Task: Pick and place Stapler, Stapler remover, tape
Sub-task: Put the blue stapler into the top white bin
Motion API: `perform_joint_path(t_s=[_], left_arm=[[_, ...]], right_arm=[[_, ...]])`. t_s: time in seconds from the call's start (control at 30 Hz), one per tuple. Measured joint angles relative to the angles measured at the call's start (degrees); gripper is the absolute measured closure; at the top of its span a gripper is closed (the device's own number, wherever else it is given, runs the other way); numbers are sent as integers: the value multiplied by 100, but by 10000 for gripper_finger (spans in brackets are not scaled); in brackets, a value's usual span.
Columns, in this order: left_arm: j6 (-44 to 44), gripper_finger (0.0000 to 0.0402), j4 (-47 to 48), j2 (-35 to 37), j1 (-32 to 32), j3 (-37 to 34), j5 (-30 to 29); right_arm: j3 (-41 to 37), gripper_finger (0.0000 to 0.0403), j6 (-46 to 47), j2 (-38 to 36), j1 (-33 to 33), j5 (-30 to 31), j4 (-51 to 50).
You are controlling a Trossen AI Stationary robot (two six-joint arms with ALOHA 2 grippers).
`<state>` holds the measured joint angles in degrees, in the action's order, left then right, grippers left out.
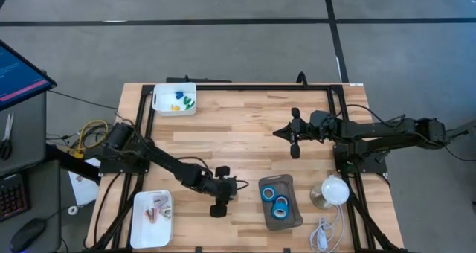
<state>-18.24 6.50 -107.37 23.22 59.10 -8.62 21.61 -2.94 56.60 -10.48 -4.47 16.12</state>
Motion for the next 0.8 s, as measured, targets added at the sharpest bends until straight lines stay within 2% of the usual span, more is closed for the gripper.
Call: perform_joint_path(t_s=[0.23, 0.6, 0.7, 0.8], left_arm=[[-3, 273, -49, -8, -5, -1, -252], [-44, 274, -159, 44, -15, -5, -342], [-117, 274, -157, 44, -31, -5, -618], [-130, 274, -155, 44, -80, -5, -654]], right_arm=[[0, 400, 0, 0, 0, 0, -53], [0, 400, 0, 0, 0, 0, -68], [0, 400, 0, 0, -2, 0, -68], [0, 400, 0, 0, -2, 0, -70]])
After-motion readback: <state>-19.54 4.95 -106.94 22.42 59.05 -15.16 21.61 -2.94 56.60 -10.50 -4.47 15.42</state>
